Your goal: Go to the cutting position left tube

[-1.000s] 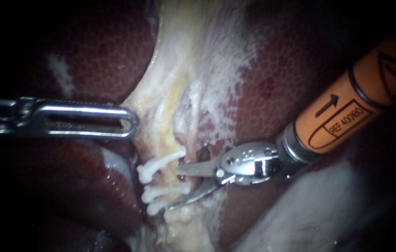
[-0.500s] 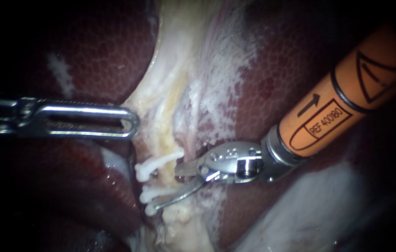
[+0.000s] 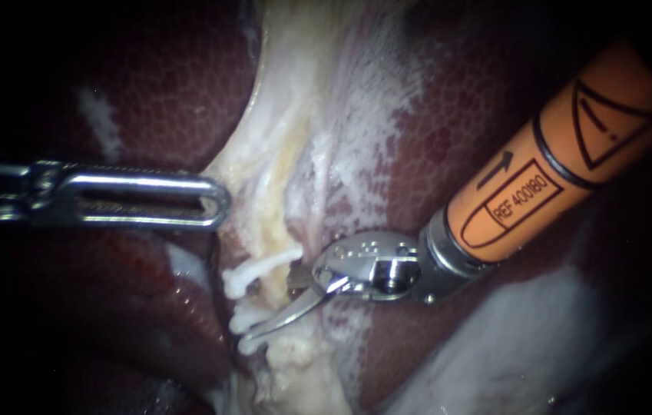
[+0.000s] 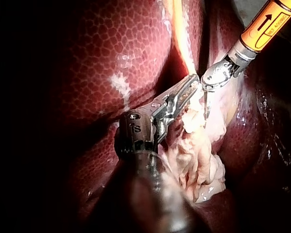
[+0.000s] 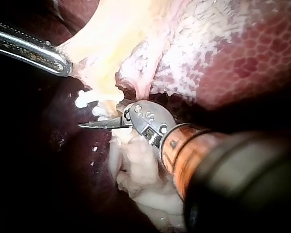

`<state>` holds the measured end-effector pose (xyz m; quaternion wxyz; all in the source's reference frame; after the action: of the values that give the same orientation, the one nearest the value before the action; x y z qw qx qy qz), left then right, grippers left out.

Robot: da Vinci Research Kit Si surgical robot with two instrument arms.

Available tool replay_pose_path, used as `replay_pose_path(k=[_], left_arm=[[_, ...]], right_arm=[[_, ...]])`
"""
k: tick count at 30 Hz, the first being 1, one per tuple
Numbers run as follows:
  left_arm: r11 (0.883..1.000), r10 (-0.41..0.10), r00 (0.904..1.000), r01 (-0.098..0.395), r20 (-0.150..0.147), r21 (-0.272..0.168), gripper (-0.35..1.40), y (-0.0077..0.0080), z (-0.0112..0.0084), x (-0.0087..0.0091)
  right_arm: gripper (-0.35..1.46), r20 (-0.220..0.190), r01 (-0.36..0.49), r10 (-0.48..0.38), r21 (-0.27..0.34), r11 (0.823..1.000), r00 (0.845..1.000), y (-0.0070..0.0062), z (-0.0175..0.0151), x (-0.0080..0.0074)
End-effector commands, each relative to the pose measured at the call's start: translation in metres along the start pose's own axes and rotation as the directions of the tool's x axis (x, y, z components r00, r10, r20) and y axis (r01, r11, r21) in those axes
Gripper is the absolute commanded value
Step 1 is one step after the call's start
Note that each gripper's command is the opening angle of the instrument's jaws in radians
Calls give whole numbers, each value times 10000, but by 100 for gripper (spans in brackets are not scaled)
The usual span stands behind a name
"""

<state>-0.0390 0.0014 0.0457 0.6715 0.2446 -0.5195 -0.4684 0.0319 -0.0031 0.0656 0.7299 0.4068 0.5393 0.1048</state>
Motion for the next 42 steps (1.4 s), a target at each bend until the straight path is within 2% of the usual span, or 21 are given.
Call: replay_pose_path(k=[1, 7, 13, 19, 25, 42], left_arm=[[10000, -1, 10000, 1, 1, -3, -35, 0, 0, 0], [10000, 1, 10000, -1, 1, -4, -35, 0, 0, 0], [10000, 1, 10000, -1, 2, -5, -35, 0, 1, 0], [10000, 1, 10000, -1, 2, -6, -35, 0, 1, 0], [10000, 2, 10000, -2, 3, -7, -35, 0, 1, 0], [10000, 2, 10000, -2, 3, -7, -35, 0, 1, 0]], right_arm=[[83, -7, -58, 58, -16, 10000, 10000, 0, 0, 0], [75, -9, -121, 121, -16, 9999, 9999, 1, 0, 1], [56, -10, -123, 123, -14, 9999, 9999, 3, -1, 0], [50, -10, -181, 181, -13, 9998, 9998, 5, -2, -1], [33, -9, -179, 179, -10, 9998, 9998, 5, -1, -1], [33, -4, -283, 283, 4, 9996, 9996, 5, -1, -2]])
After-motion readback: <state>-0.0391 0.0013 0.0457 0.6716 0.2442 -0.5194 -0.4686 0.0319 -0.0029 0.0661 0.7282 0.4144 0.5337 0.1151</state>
